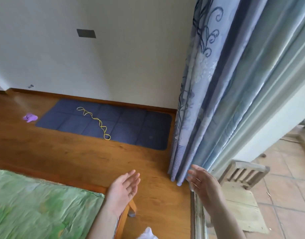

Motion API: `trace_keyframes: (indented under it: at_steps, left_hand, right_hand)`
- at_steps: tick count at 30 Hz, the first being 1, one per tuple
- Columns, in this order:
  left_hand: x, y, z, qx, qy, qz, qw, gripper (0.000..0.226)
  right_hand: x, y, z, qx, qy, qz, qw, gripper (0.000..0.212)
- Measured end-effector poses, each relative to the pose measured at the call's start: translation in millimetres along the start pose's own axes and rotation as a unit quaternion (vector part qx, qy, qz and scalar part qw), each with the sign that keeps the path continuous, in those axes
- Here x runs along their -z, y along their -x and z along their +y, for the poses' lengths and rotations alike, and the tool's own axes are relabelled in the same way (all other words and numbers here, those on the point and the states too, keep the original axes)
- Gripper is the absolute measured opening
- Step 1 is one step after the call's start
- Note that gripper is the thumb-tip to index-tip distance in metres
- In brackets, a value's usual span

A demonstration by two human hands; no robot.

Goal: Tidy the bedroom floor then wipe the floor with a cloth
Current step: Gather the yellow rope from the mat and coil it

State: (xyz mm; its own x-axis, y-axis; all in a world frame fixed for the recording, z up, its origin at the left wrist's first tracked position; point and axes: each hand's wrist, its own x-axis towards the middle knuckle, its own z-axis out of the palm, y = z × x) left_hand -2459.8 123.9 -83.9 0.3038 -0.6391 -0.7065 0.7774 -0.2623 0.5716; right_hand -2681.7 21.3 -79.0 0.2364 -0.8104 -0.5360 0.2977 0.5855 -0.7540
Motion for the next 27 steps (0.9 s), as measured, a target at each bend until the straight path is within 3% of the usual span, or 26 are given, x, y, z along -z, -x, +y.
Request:
trace_keyframes:
  at_steps: [6,12,20,27]
  left_hand:
    - [-13,-45,26,0.028,0.046,0.026,0.998,0.027]
    - [-33,-126,83,-0.002,0.054,0.053,0.997,0.025]
    - [-77,-222,203,-0.052,0.101,0.046,0.992,0.024]
    - [-44,-264,272,-0.093,0.129,0.098,0.982,0.026]
  right_hand:
    - [-25,-64,-3,-0.068,0.044,-0.027,0.996,0.018]
    - [-72,-143,-34,-0.07,0.1,-0.087,0.989,0.019]
    - [-202,-266,-103,-0.019,0.206,-0.14,0.968,0.022]
    - [-297,-330,-82,-0.038,0.248,-0.181,0.951,0.022]
